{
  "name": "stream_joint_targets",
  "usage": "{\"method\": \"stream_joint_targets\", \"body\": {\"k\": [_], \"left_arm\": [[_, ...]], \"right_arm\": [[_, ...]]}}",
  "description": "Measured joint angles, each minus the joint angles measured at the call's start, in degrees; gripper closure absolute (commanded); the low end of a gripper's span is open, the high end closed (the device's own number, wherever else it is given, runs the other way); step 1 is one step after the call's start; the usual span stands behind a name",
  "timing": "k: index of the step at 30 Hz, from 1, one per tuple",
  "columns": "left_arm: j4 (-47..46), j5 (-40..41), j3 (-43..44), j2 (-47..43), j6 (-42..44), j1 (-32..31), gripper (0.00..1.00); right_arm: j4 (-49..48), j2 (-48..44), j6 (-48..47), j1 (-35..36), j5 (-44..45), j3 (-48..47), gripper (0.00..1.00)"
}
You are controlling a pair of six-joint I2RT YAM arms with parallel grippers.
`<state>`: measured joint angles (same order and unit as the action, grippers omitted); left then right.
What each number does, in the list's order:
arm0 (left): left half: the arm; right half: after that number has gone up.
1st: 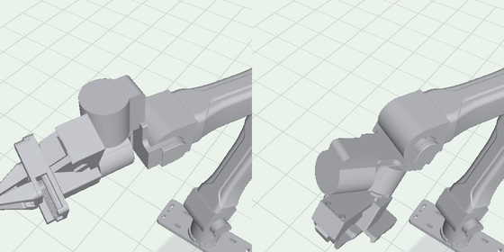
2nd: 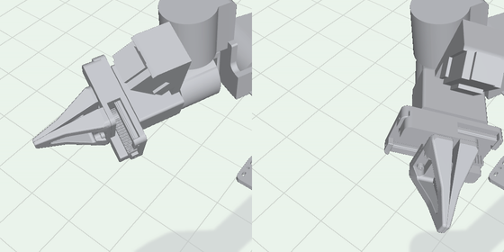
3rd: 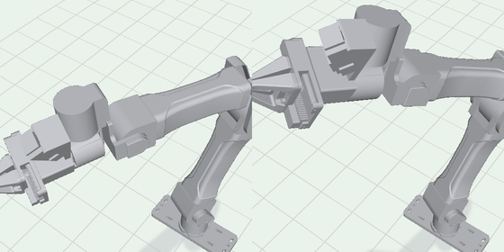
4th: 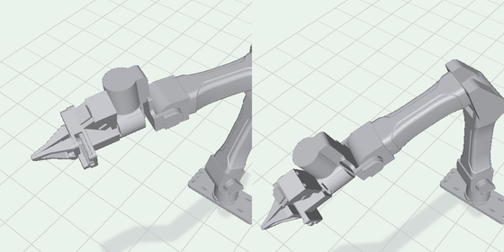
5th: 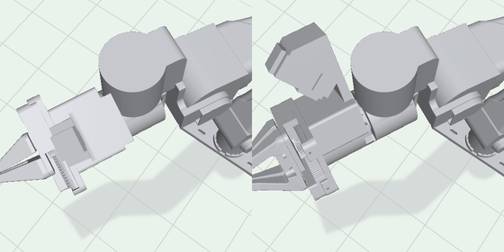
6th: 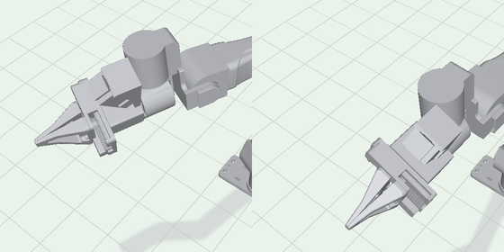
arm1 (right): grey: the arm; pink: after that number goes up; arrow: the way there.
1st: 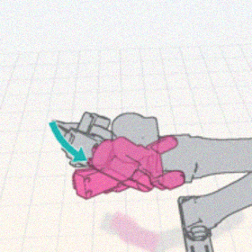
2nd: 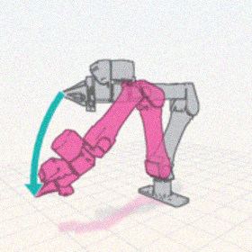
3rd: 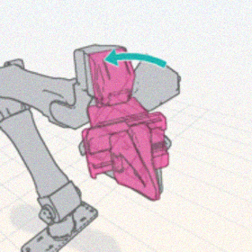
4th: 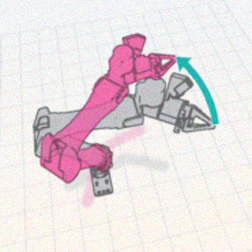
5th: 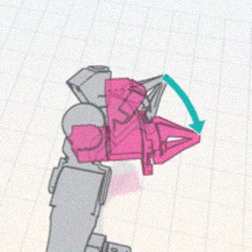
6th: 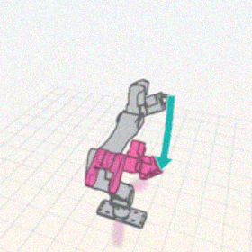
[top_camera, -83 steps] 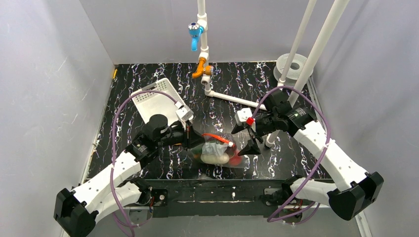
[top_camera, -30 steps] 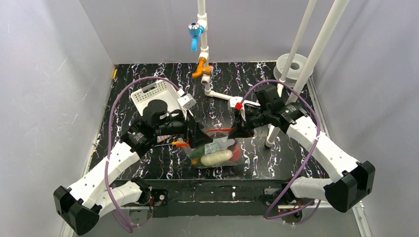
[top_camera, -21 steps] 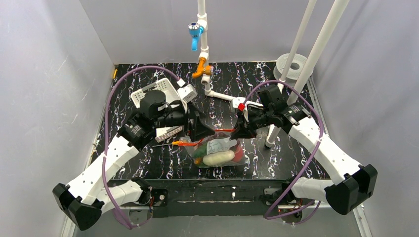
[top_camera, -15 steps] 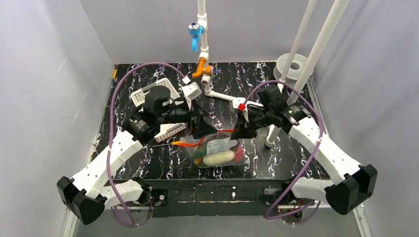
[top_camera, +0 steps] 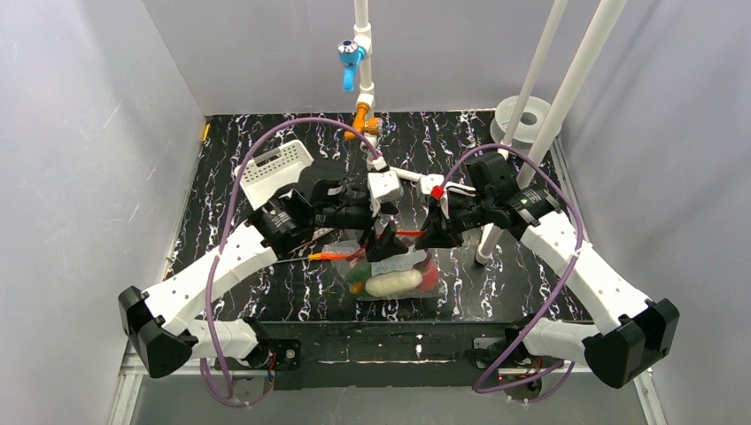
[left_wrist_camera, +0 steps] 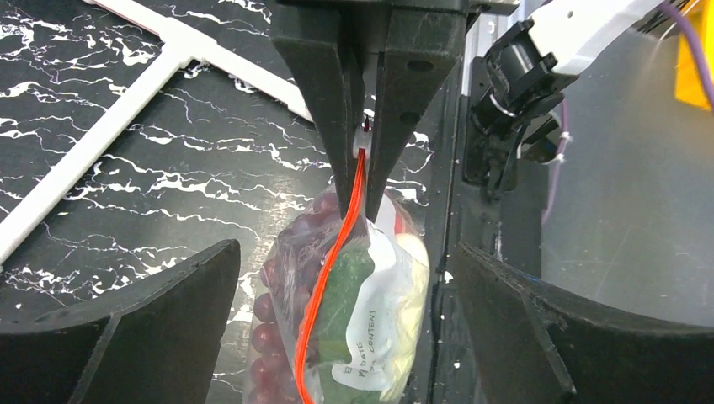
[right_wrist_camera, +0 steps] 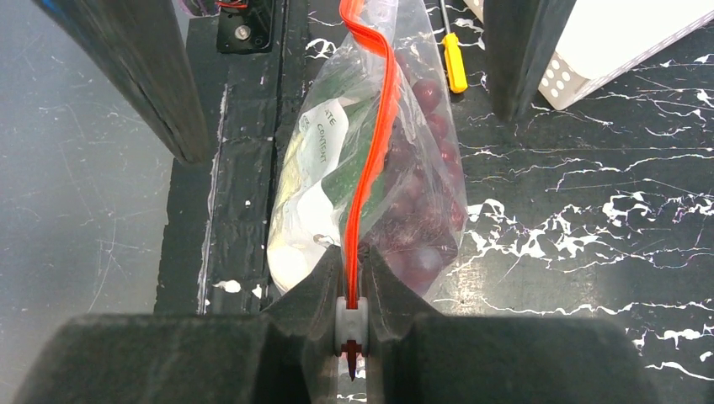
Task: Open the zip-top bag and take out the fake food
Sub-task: Pick up the zipper food storage bag at the center of the board.
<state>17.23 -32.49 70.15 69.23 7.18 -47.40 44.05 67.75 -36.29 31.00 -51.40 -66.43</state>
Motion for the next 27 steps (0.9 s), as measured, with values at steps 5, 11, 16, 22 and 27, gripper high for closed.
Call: {"method": "stream_joint_targets", "body": {"k": [5, 11, 16, 22, 27], "left_arm": [[1.16, 3.93, 1.31, 3.08, 3.39, -2.64, 0.14], [2.89, 5.92, 2.97, 7.56, 6.71, -3.26, 0.47], [4.2, 4.46, 4.2, 9.38, 7.34, -3.26, 0.62], [4.31, 1.44, 4.28, 9.38, 6.19, -3.43, 1.0], [-0.07, 1.97, 0.39, 7.91, 1.6, -3.41, 1.0]], "right_arm": [[0.0, -0.52, -0.07, -0.24, -0.22, 0.0, 0.99], [0.0, -1.42, -0.11, -0.37, -0.44, 0.04, 0.99], [-0.15, -2.82, -0.13, -1.05, -1.18, 1.75, 0.99], [-0.57, -2.97, -0.15, -1.05, -1.66, 1.84, 0.86], [-1.11, -4.0, 0.68, -1.49, -2.73, 2.86, 0.26]]}}
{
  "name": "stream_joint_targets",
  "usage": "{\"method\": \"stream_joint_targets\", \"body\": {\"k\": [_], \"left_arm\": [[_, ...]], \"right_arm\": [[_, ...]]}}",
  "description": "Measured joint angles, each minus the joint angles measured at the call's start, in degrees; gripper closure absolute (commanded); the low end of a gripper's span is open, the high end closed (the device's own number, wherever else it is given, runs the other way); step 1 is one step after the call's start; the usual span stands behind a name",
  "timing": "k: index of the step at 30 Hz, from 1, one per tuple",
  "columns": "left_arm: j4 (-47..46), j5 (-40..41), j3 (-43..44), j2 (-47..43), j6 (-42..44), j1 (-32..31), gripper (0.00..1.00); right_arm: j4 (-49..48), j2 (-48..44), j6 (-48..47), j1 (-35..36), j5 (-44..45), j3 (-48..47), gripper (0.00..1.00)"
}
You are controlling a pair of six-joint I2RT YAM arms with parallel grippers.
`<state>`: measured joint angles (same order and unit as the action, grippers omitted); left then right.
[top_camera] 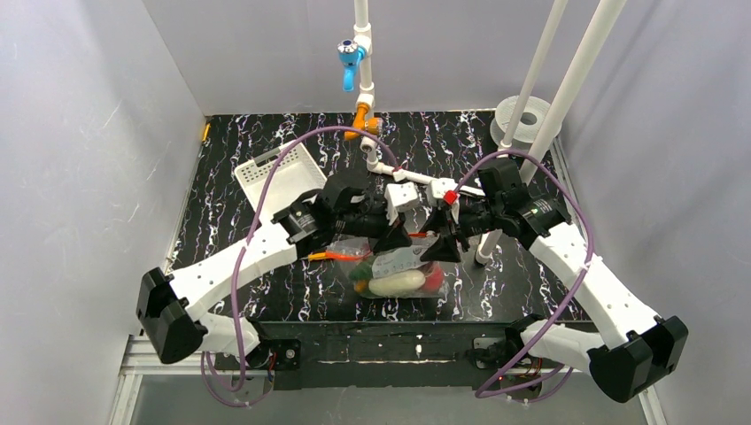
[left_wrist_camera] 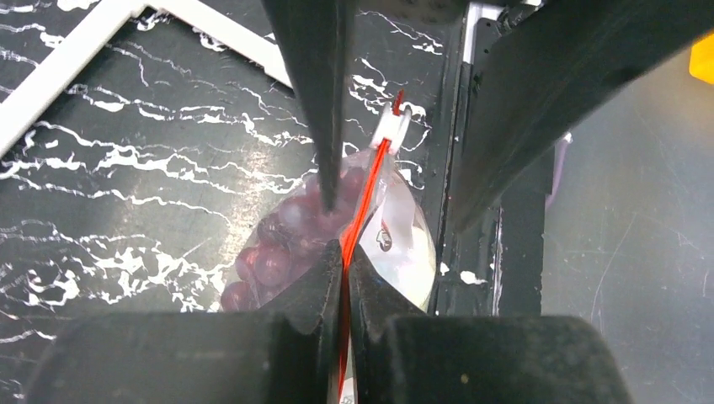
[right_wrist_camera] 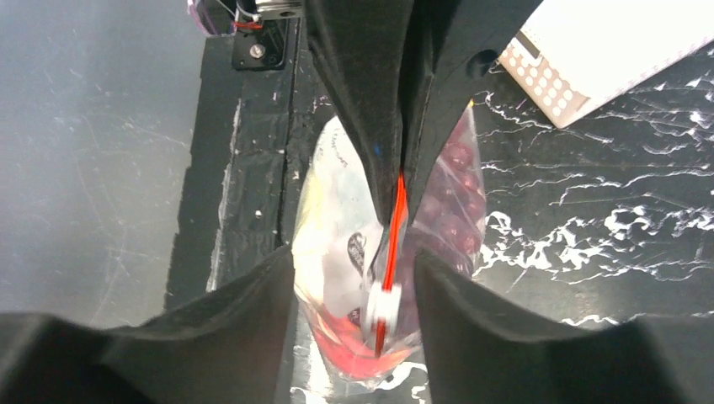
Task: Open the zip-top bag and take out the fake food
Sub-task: Pick up the zipper food storage bag at the center of the board.
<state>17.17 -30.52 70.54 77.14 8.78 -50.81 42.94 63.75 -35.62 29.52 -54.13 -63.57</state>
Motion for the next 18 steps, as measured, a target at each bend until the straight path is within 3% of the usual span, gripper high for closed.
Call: {"method": "stream_joint_targets", "body": {"k": [2, 6, 11, 18], "left_arm": [[-4.52, 1.22, -4.81, -2.58, -3.63, 0.0, 1.0], [-12.83, 3.65, -12.9, -9.14, -10.43, 0.0, 1.0], [-20.79, 5.25, -17.07, -13.66, -16.65, 0.07, 1.0], [-27.45, 5.27, -19.21, -14.58, -21.35, 0.04, 1.0]], "right_arm": [[-0.81, -0.83, 0.63, -0.55, -1.33, 0.72, 0.15], [-1.86, -1.99, 1.84, -1.7, -3.78, 0.9, 0.09], [-3.85, -2.12, 3.67, -1.92, -6.32, 1.22, 0.09], [-6.56, -1.99, 7.06, -2.14, -9.86, 1.55, 0.21]]}}
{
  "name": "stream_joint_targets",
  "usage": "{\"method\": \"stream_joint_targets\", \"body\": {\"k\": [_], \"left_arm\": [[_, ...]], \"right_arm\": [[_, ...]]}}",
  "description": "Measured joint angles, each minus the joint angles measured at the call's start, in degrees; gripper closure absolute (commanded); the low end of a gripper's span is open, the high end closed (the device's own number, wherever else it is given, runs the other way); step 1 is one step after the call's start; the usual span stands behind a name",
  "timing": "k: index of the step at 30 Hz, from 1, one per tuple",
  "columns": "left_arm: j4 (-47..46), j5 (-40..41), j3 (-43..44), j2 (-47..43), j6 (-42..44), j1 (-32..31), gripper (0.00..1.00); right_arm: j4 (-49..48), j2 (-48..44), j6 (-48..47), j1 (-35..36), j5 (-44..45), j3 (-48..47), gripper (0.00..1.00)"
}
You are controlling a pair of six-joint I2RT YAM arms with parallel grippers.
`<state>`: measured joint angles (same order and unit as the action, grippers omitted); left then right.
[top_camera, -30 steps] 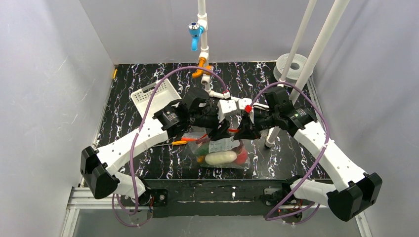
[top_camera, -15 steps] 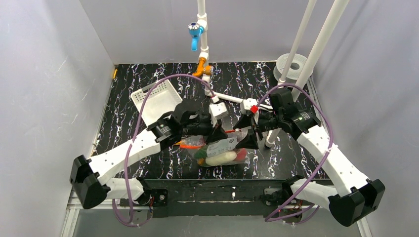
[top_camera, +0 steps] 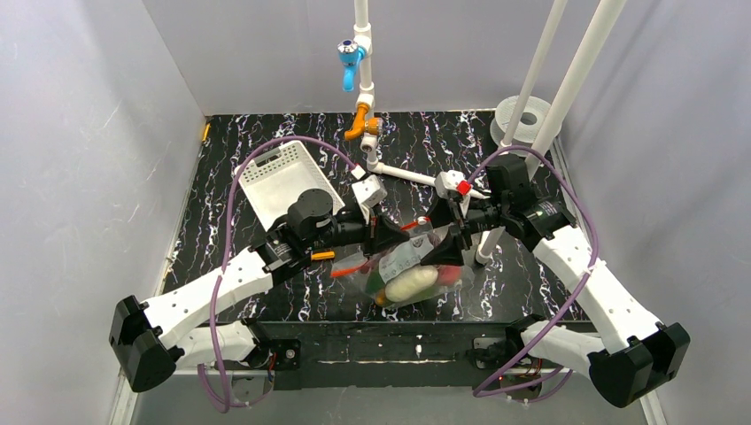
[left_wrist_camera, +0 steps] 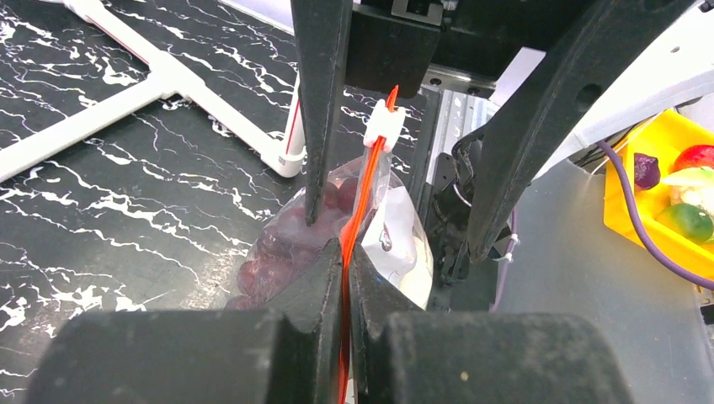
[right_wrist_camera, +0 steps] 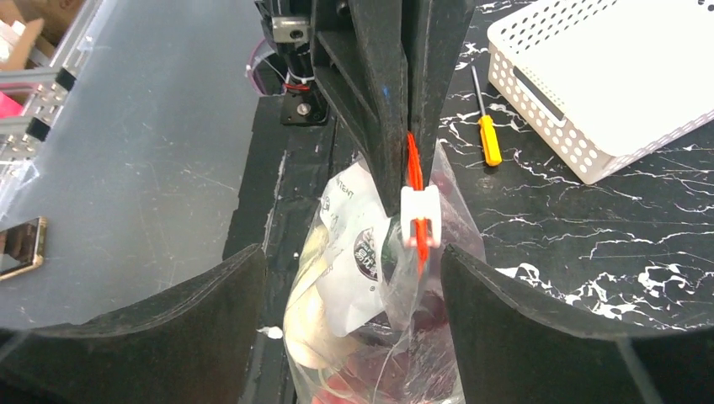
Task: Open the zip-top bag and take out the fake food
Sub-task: Pick up the zipper food storage bag at the center of the board.
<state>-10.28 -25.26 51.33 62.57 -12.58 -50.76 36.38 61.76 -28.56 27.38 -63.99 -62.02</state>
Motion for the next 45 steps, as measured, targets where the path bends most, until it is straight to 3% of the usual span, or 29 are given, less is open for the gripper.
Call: {"method": "stream_joint_targets", "body": {"k": [15, 26, 28, 32, 36, 41, 45], "left_arm": [[-3.32, 0.96, -2.99, -1.2, -3.1, 0.02, 1.0], [-8.17, 1.31, -5.27, -1.29, -6.36, 0.0, 1.0], [-9.27, 1.29, -5.81, -1.29, -6.88, 0.0, 1.0], [-10.62, 1.31, -6.36, -1.29, -7.8, 0.0, 1.0], [-11.19, 1.53, -6.78, -1.31, -8.46, 0.0, 1.0], [-12.07, 1.75, -6.84, -1.55, -9.09, 0.0, 1.0], [-12.76, 1.7, -6.84, -1.62, -9.6, 0.0, 1.0]], "right_arm": [[-7.04, 0.0, 9.31, -1.81, -4.83, 0.02, 0.35], [-11.28, 0.5, 12.96, -1.86, -4.66, 1.07, 0.65], [-11.5, 0.55, 13.35, -1.88, -4.46, 1.07, 0.66], [-12.37, 0.55, 13.79, -1.88, -4.31, 1.33, 0.51], [-12.85, 0.55, 13.81, -1.88, -3.82, 2.32, 0.52], [-13.07, 0.52, 13.81, -1.88, -3.32, 2.89, 0.65], [-13.46, 0.52, 13.77, -1.88, -3.04, 2.89, 0.9]]}}
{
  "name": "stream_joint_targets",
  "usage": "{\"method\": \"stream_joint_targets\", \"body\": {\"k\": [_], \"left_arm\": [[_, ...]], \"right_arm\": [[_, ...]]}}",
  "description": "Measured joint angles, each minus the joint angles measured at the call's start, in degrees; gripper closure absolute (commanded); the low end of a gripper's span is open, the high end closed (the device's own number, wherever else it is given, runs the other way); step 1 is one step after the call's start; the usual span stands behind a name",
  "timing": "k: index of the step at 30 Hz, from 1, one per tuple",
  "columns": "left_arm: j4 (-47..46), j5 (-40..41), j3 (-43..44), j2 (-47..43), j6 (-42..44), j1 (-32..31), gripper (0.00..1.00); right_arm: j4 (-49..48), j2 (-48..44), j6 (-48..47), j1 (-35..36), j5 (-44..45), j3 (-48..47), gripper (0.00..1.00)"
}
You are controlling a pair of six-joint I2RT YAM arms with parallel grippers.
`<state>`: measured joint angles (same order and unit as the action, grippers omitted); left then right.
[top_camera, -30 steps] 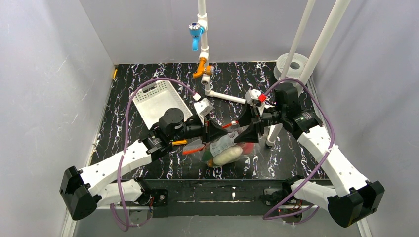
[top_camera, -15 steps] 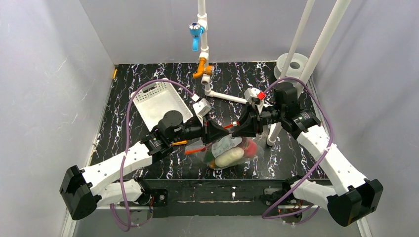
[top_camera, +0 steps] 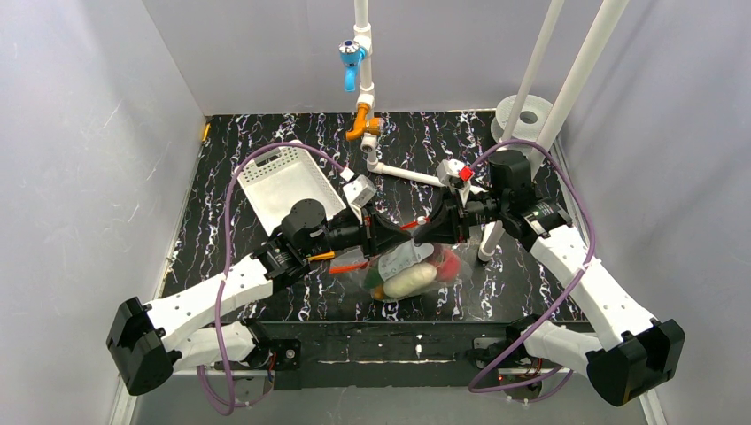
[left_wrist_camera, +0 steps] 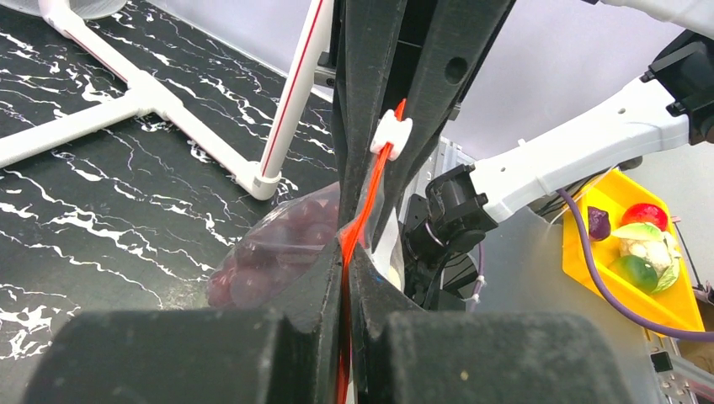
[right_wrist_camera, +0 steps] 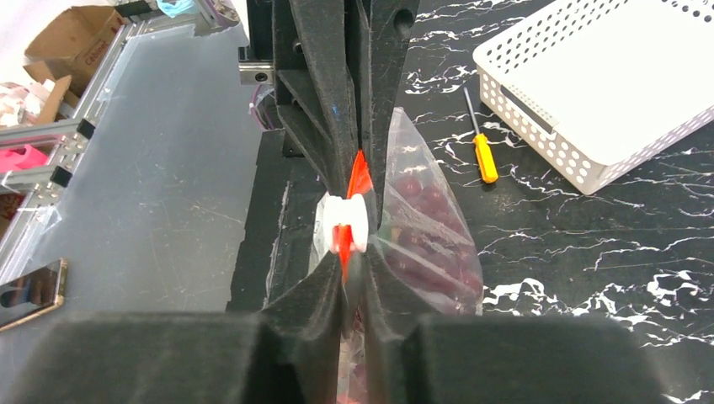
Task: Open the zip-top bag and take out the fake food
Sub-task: Pick up the zipper food storage bag at the center of the board, then unzip the zipper food storage bag at the center of the board.
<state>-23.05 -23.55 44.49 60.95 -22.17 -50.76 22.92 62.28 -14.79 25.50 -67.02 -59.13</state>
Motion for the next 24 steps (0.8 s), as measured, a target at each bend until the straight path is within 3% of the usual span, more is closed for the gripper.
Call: {"method": "stream_joint_targets", "body": {"k": [1, 4, 5, 6, 8, 9, 10, 17, 21, 24], "left_arm": [[-0.13, -0.02, 0.0, 0.0, -0.02, 0.0, 1.0], [-0.11, -0.13, 0.0, 0.0, 0.02, 0.0, 1.0], [-0.02, -0.2, 0.0, 0.0, 0.09, 0.0, 0.91], [0.2, -0.22, 0.0, -0.02, 0.17, 0.0, 0.75], [1.27, -0.63, 0.0, -0.48, 0.87, 0.09, 0.29], [2.25, -1.14, 0.0, -1.09, 1.05, 0.31, 0.11], [3.52, -1.86, 0.0, -1.97, 1.25, 0.68, 0.03], [17.22, -6.16, 5.97, -8.04, 6.23, 3.82, 0.02], [24.15, -7.61, 15.23, -5.53, 11.8, 4.22, 0.02], [25.4, -10.19, 19.93, -1.2, 14.8, 4.22, 0.1]], "right_arm": [[-0.07, 0.0, -0.04, 0.0, 0.02, 0.0, 0.98], [0.04, 0.0, -0.24, -0.15, 0.26, 0.0, 0.99], [0.11, 0.0, -0.2, -0.22, 0.37, 0.0, 0.99], [0.24, -0.04, -0.22, -0.28, 0.5, 0.0, 0.99], [1.11, -0.15, -0.48, -0.31, 0.98, 0.0, 0.99], [1.33, -0.15, -0.57, -0.35, 1.2, 0.0, 0.99], [1.64, -0.2, -0.83, -0.39, 1.6, 0.0, 0.99], [3.52, -0.48, -2.36, -0.74, 2.58, 0.0, 0.99], [4.13, -0.48, -3.23, -0.74, 2.6, 0.02, 0.99], [4.24, -0.5, -3.67, -0.74, 2.62, 0.0, 0.99]]}}
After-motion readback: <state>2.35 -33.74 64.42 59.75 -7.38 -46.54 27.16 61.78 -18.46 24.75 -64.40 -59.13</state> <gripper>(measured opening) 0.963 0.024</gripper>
